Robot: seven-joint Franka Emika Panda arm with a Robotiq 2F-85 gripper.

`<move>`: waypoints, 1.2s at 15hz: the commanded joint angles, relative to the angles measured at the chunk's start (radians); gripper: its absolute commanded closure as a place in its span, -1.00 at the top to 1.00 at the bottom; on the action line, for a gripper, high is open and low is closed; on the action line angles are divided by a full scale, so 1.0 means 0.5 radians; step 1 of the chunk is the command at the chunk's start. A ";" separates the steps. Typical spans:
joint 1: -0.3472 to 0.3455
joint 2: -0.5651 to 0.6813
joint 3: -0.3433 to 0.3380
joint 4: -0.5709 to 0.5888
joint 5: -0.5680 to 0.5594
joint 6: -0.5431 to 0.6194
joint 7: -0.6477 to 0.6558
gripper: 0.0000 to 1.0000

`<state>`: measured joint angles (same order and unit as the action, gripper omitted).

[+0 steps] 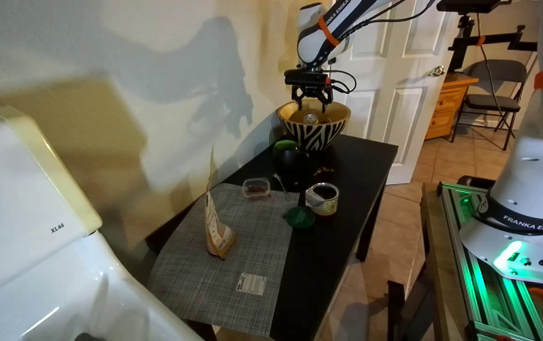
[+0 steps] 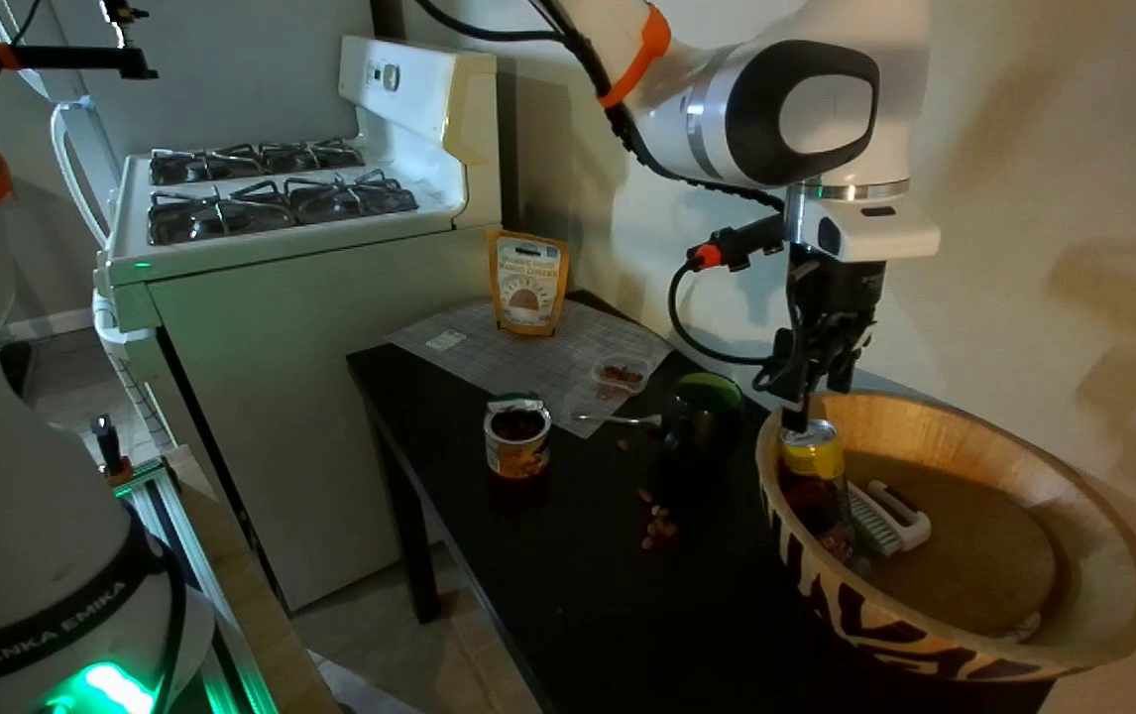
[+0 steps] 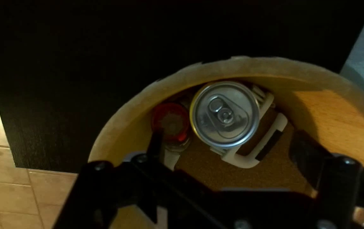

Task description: Put the can in the black cup

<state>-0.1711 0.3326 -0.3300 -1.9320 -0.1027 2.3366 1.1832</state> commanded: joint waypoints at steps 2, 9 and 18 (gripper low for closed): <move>0.020 0.196 -0.012 0.170 -0.063 -0.161 0.064 1.00; 0.006 0.325 -0.020 0.246 -0.071 -0.125 0.030 1.00; 0.055 0.225 -0.067 0.160 -0.184 -0.088 0.071 -0.20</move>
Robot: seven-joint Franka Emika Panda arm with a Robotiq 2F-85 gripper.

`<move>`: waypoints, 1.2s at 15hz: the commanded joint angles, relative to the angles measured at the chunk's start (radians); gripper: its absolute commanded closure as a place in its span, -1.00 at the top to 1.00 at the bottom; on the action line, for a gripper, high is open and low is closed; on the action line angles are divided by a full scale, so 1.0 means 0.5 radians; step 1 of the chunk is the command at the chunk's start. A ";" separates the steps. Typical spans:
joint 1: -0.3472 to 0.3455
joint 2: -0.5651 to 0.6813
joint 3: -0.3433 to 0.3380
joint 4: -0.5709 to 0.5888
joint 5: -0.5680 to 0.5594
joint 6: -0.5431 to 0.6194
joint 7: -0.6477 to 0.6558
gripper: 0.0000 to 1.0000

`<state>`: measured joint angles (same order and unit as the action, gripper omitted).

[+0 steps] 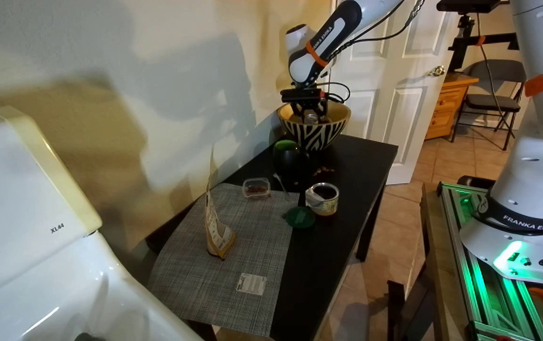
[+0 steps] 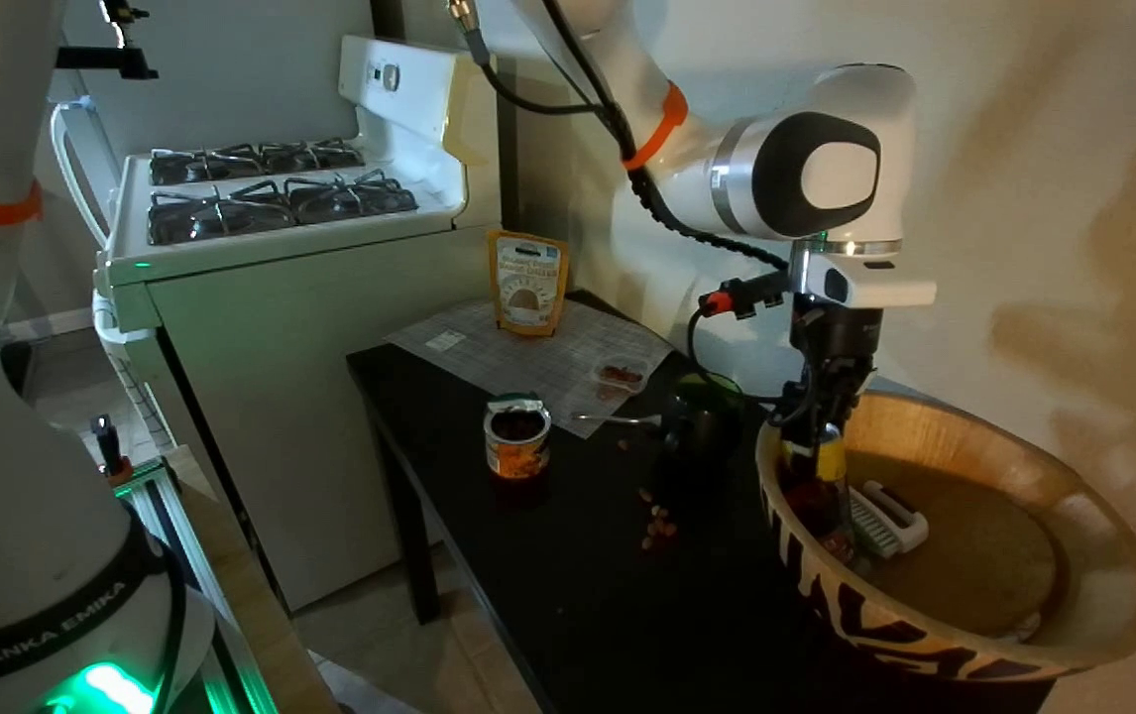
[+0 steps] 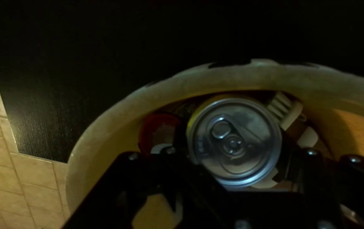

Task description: Put the can in the black cup

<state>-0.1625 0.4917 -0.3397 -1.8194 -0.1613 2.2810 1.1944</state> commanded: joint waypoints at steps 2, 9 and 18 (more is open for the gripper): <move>0.040 -0.201 -0.069 -0.120 -0.095 0.055 0.039 -0.22; 0.035 -0.702 -0.029 -0.261 -0.196 0.075 -0.041 -0.22; 0.041 -0.898 0.289 -0.319 0.252 -0.073 -0.530 -0.22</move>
<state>-0.1469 0.0722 -0.2308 -1.9520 -0.1172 2.2839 1.0228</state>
